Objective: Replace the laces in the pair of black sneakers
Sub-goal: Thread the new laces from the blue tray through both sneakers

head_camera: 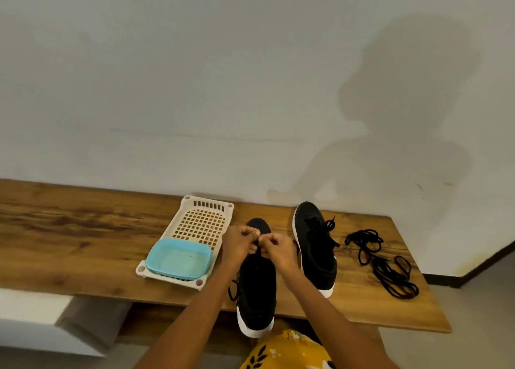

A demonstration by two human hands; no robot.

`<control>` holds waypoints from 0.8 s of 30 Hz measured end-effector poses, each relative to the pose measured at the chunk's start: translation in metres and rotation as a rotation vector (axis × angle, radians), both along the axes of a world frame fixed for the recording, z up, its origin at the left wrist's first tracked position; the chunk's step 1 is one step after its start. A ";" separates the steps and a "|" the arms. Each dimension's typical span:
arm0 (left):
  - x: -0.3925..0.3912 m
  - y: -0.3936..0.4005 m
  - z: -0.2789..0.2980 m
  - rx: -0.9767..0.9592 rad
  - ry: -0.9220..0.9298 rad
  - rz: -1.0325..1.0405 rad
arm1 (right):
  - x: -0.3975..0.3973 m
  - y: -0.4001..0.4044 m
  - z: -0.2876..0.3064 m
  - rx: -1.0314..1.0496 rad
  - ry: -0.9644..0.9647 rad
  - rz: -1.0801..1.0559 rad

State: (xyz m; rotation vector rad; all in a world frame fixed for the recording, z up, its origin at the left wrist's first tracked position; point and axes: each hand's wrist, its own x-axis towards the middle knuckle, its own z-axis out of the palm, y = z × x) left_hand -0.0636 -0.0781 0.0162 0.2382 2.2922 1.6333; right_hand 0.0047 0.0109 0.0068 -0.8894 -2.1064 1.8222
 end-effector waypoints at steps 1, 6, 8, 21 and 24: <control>-0.002 0.004 -0.007 0.013 -0.003 0.023 | 0.000 0.004 -0.007 0.067 -0.016 -0.036; -0.013 0.017 -0.025 0.007 0.017 -0.061 | 0.004 0.018 -0.020 0.105 0.067 -0.018; -0.015 0.018 -0.026 -0.016 -0.015 -0.134 | 0.003 0.022 -0.021 0.168 0.103 0.083; -0.026 0.010 -0.017 0.049 -0.274 -0.324 | -0.010 0.032 -0.020 0.425 -0.039 0.059; -0.023 0.013 -0.017 0.039 -0.171 -0.151 | -0.009 0.019 -0.023 0.268 -0.069 -0.075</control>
